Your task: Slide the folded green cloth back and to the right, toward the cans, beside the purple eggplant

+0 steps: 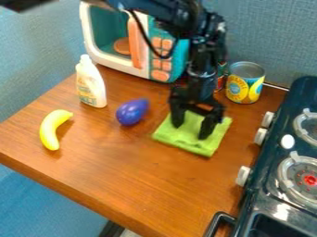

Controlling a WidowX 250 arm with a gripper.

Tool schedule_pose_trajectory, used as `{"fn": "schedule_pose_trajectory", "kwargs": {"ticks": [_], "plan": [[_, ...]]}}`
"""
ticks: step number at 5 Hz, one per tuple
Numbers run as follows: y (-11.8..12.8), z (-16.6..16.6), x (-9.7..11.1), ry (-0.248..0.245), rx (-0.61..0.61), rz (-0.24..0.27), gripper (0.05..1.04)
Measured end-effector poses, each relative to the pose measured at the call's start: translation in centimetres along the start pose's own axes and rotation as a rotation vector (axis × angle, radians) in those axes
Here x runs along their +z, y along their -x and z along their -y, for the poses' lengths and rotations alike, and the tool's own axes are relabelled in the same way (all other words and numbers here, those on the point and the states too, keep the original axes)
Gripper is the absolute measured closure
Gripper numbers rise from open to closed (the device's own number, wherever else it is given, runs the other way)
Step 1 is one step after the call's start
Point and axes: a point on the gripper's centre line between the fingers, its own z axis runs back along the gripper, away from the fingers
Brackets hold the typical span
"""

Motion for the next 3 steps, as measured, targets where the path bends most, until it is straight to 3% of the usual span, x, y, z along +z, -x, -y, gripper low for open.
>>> {"fn": "schedule_pose_trajectory", "kwargs": {"ticks": [1,3], "plan": [[-1.8,0.5,0.1,0.001,-0.012,0.014,0.082],[0.1,0.5,0.6,-0.026,0.039,0.029,0.083]]}}
